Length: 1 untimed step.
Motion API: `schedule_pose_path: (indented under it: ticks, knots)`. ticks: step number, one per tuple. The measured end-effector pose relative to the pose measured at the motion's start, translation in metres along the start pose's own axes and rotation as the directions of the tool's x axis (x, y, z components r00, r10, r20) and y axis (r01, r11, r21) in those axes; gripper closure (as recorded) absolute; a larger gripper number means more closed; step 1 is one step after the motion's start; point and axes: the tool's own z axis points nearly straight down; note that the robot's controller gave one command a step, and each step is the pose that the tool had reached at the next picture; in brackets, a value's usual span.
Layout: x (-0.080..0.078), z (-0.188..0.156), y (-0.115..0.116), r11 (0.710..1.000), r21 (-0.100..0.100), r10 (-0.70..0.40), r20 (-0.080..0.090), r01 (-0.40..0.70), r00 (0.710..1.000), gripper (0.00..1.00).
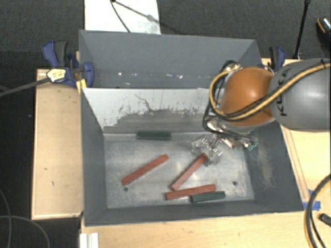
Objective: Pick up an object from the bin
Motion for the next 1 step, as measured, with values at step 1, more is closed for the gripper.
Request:
schedule_pose_path:
  ticks: [1]
  knots:
    - [-0.0075, -0.2228, 0.0218, 1.0, 0.005, 0.022, 0.004, -0.022, 1.0, 1.0]
